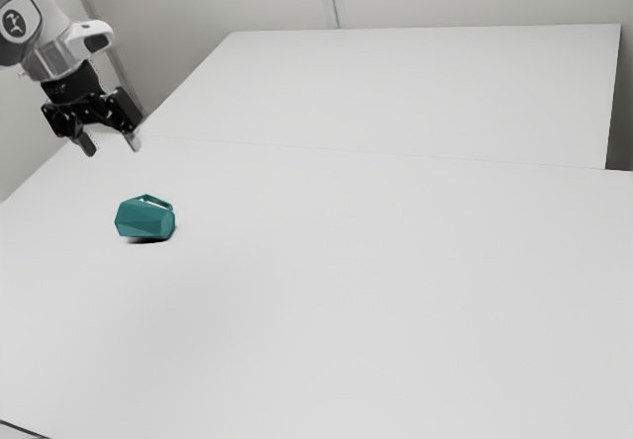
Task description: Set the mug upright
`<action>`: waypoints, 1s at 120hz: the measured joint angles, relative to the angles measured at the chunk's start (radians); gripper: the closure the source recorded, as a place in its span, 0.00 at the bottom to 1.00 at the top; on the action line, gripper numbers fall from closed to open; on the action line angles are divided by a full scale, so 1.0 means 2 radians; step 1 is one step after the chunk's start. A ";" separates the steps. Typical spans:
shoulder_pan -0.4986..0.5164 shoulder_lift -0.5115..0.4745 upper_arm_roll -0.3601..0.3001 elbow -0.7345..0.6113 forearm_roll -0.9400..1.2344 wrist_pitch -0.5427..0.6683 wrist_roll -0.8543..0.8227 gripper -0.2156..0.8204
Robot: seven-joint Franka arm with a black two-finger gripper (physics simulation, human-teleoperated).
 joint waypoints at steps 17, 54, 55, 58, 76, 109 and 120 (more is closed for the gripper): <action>0.074 0.011 0.002 -0.021 -0.015 -0.002 0.010 0.21; 0.171 0.091 0.041 -0.023 -0.045 0.016 0.080 0.21; 0.173 0.094 0.041 -0.023 -0.046 0.018 0.082 0.21; 0.179 0.103 0.041 -0.023 -0.051 0.023 0.090 0.21; 0.210 0.165 0.042 -0.008 -0.085 0.062 0.145 0.21; 0.215 0.276 0.049 0.060 -0.167 0.096 0.245 0.21; 0.224 0.315 0.051 0.093 -0.194 0.099 0.278 0.21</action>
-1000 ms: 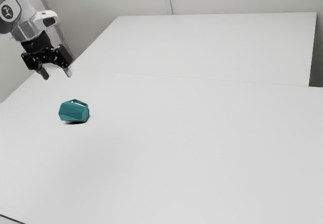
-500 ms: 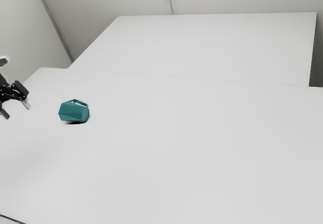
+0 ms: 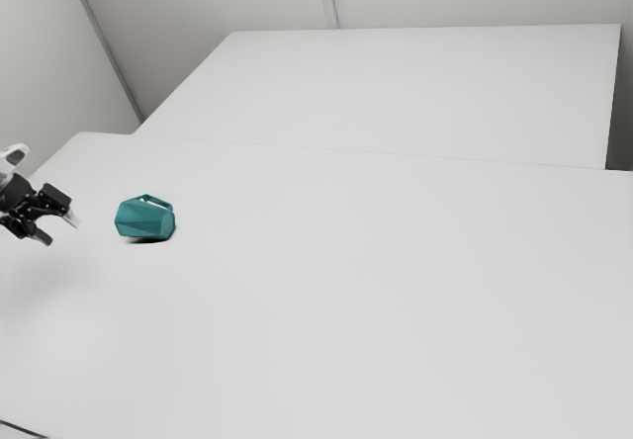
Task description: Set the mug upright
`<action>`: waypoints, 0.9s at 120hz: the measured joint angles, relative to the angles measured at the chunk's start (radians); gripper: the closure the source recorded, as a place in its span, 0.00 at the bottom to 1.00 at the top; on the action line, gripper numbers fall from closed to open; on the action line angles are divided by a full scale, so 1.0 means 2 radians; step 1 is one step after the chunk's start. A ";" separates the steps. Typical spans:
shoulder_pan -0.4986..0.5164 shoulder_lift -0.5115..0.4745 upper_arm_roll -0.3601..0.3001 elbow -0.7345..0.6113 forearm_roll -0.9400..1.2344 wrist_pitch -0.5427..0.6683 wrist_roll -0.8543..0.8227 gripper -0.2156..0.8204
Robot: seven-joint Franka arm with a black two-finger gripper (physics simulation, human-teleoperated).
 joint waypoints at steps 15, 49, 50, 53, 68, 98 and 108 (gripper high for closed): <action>0.003 0.041 -0.002 0.050 -0.036 0.001 0.040 0.21; 0.000 0.092 -0.018 0.098 -0.105 0.000 0.111 0.21; 0.000 0.092 -0.018 0.098 -0.107 0.000 0.112 0.21; 0.000 0.094 -0.020 0.099 -0.113 0.000 0.117 0.21; 0.000 0.098 -0.025 0.100 -0.142 -0.003 0.139 0.21; -0.002 0.106 -0.031 0.094 -0.188 -0.016 0.170 0.21; -0.004 0.108 -0.034 0.091 -0.197 -0.020 0.178 0.21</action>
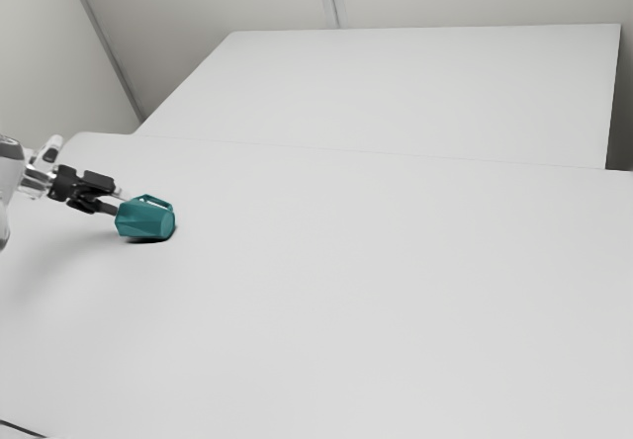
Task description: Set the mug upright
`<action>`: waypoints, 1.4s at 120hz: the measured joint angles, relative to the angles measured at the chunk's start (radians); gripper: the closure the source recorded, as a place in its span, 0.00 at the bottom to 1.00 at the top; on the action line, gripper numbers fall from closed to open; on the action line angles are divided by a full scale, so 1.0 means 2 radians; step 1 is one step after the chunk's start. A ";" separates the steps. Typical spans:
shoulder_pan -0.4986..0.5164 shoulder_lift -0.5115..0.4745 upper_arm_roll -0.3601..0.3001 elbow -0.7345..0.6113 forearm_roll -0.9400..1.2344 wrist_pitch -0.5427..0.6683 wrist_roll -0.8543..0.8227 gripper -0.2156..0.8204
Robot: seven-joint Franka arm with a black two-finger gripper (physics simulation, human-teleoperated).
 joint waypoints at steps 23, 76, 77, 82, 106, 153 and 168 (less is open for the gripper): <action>-0.004 0.005 -0.008 -0.012 -0.014 -0.002 0.014 0.21; -0.024 -0.003 -0.012 -0.005 -0.011 0.016 0.028 0.84; -0.024 -0.004 -0.013 -0.005 -0.010 0.016 0.028 0.85; -0.026 -0.005 -0.016 -0.005 -0.010 0.019 0.028 0.87; -0.035 -0.012 -0.019 -0.005 -0.007 0.028 0.026 0.92; -0.125 -0.118 -0.054 -0.054 0.214 0.090 -0.075 0.96; -0.159 -0.160 -0.066 -0.083 0.333 0.109 -0.151 0.96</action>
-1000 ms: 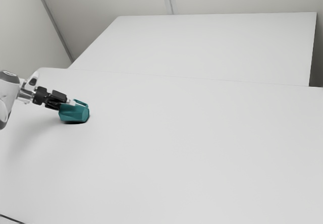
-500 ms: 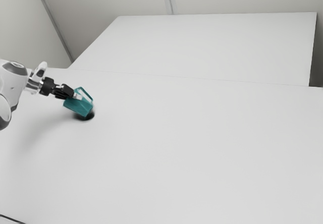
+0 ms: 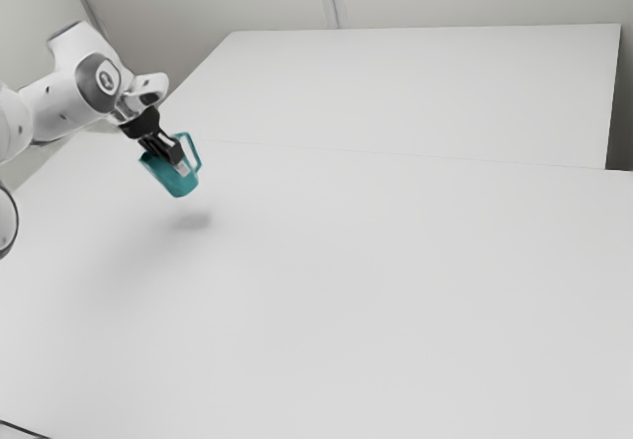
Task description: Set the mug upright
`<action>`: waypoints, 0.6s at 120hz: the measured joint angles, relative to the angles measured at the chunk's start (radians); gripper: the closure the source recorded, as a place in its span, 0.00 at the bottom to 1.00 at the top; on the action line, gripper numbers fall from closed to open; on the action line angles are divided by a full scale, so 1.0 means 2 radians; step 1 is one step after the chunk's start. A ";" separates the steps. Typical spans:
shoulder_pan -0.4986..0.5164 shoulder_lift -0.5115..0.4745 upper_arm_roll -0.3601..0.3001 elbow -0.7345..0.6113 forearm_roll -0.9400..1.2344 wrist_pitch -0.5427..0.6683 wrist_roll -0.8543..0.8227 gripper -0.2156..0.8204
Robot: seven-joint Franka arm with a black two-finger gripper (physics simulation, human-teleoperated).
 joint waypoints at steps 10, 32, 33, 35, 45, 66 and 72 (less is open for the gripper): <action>-0.013 -0.032 -0.014 -0.036 0.060 0.010 -0.054 0.96; -0.056 -0.097 -0.021 -0.126 0.115 0.039 -0.172 0.96; -0.057 -0.099 -0.022 -0.128 0.116 0.041 -0.177 0.96; -0.058 -0.104 -0.024 -0.135 0.118 0.043 -0.188 0.96; -0.071 -0.124 -0.030 -0.162 0.125 0.053 -0.241 0.96; -0.086 -0.143 -0.059 -0.198 0.132 0.071 -0.347 0.96; -0.092 -0.144 -0.066 -0.204 0.133 0.074 -0.375 0.96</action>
